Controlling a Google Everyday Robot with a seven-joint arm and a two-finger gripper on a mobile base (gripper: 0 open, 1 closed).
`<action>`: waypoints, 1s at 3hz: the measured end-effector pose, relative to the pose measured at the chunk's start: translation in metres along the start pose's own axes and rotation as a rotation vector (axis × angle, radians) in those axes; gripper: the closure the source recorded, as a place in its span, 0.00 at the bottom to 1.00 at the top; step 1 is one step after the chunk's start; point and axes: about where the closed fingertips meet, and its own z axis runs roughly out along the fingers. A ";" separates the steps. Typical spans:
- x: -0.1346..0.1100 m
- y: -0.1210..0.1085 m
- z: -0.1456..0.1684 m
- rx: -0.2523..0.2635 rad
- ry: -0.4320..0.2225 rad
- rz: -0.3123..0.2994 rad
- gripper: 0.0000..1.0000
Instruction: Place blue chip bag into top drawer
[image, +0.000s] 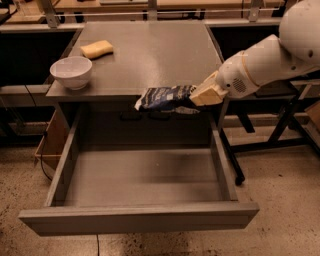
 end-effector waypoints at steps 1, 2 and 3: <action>0.005 0.040 -0.004 -0.078 0.001 0.013 1.00; 0.014 0.061 0.006 -0.122 0.008 0.025 1.00; 0.025 0.071 0.021 -0.145 0.020 0.037 1.00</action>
Offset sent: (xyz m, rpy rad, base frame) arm -0.0781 0.0262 -0.0386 0.0385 0.1455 0.0858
